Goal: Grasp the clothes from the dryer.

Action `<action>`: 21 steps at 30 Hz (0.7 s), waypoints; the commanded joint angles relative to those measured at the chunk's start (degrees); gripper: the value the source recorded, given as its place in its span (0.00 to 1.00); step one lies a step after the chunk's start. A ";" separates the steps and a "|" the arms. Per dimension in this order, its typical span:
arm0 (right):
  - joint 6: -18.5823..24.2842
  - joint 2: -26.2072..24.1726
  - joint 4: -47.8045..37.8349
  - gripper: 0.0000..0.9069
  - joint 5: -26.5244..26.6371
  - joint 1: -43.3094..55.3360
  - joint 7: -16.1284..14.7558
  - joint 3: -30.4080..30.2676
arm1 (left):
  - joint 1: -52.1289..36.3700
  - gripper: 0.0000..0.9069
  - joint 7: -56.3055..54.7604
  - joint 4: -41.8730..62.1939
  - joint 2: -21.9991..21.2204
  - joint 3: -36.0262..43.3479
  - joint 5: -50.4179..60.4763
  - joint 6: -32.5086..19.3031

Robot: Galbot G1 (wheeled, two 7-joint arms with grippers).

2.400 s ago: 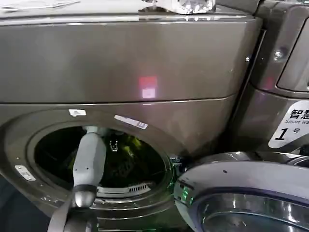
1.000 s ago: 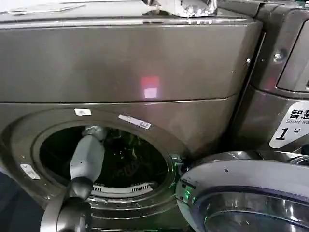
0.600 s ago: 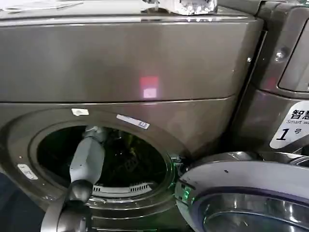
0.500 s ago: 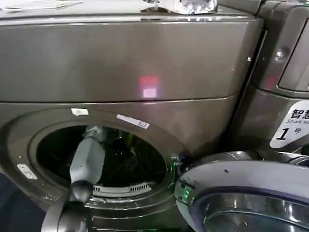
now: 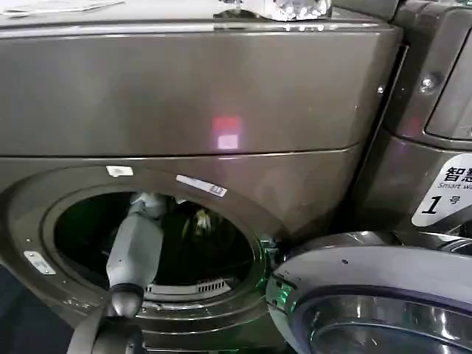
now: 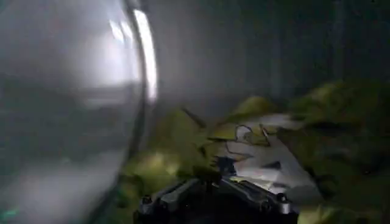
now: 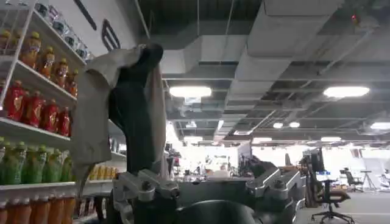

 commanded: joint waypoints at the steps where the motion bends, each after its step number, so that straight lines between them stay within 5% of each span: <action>1: 0.59 0.21 0.19 1.00 0.05 -0.08 -0.14 -0.19 | 3.97 0.00 -27.61 -8.95 -1.47 0.77 -25.21 9.75; 4: 0.72 0.23 0.29 1.00 0.05 0.10 -0.16 -0.31 | 6.90 0.00 -31.17 -15.02 -1.67 0.96 -34.02 14.42; 21: 1.61 0.92 0.93 1.00 -0.11 0.29 -0.32 -0.83 | 10.52 0.00 -35.12 -20.06 -2.84 1.34 -40.25 16.46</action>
